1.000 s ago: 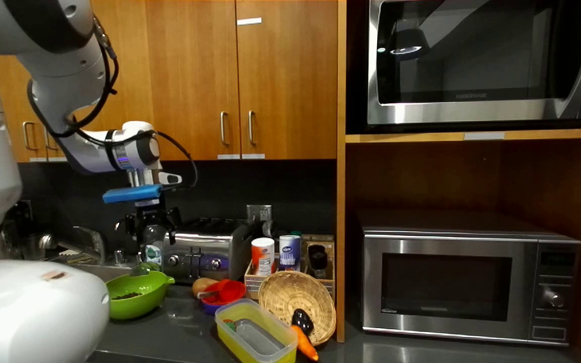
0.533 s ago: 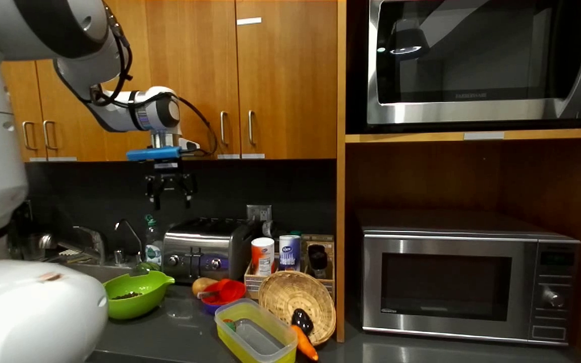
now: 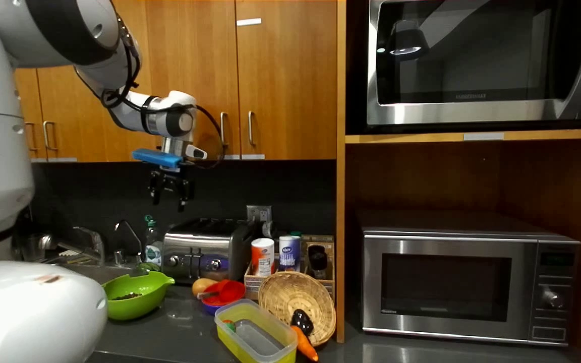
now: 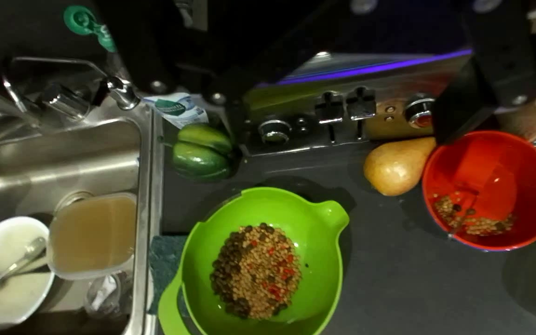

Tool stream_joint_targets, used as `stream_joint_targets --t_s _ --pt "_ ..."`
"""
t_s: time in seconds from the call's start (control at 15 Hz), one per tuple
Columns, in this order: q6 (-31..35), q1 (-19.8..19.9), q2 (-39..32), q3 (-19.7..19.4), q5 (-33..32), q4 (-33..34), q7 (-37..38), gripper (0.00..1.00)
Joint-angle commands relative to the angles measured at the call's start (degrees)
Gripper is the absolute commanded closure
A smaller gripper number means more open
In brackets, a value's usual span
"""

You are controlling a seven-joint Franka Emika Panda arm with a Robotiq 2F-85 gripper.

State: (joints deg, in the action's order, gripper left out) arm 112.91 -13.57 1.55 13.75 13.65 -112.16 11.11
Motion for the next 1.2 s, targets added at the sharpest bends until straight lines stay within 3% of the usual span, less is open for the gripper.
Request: stream_joint_targets --t_s 0.0,0.47,1.13 --pt "9.5 -0.6 0.0 0.6 5.7 -5.2 3.2 0.00" --pt "25.9 -2.7 2.8 2.4 12.9 -18.7 3.2 0.00" --pt "24.8 -3.3 3.8 3.5 2.0 -21.1 8.3 0.00"
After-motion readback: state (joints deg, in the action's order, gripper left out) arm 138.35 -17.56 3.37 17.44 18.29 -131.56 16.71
